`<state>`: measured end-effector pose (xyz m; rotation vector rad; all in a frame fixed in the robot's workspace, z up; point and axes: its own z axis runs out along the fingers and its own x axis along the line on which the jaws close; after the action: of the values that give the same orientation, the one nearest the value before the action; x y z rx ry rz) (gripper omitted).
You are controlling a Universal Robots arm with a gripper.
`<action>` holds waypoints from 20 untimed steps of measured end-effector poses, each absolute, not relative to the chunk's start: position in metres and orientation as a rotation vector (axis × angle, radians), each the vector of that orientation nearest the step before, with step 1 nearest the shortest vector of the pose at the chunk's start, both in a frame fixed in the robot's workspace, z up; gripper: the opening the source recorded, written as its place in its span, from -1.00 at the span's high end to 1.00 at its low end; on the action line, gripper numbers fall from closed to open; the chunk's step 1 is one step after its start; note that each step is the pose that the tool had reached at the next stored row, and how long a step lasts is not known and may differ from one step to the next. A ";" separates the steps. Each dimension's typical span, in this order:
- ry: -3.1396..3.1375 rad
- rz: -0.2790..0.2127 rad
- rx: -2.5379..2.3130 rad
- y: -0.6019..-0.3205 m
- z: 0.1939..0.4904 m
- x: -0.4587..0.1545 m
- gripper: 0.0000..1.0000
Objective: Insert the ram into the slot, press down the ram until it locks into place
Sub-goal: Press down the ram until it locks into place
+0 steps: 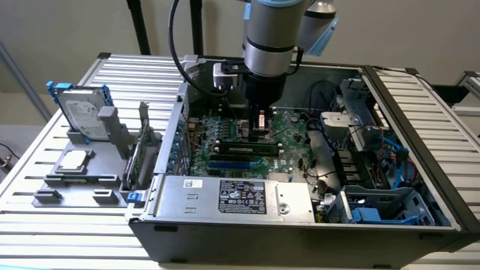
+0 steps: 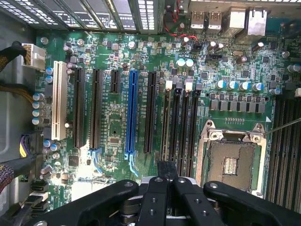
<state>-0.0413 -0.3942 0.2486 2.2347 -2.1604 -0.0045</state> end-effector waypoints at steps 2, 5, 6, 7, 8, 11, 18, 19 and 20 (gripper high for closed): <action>-2.161 -0.004 2.235 -0.394 0.248 -0.041 0.80; -2.161 -0.003 2.235 -0.394 0.244 -0.041 0.80; -2.161 -0.003 2.235 -0.394 0.242 -0.041 0.80; -2.161 -0.003 2.235 -0.394 0.240 -0.042 0.80; -2.161 -0.003 2.235 -0.394 0.238 -0.042 0.80; -2.161 -0.003 2.236 -0.394 0.235 -0.042 0.80; -2.160 -0.003 2.235 -0.394 0.227 -0.042 0.80; -2.160 -0.003 2.235 -0.394 0.225 -0.042 0.80; -2.161 -0.003 2.235 -0.394 0.225 -0.042 0.80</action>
<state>-0.0423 -0.3943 0.2251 2.2349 -2.1606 -0.0027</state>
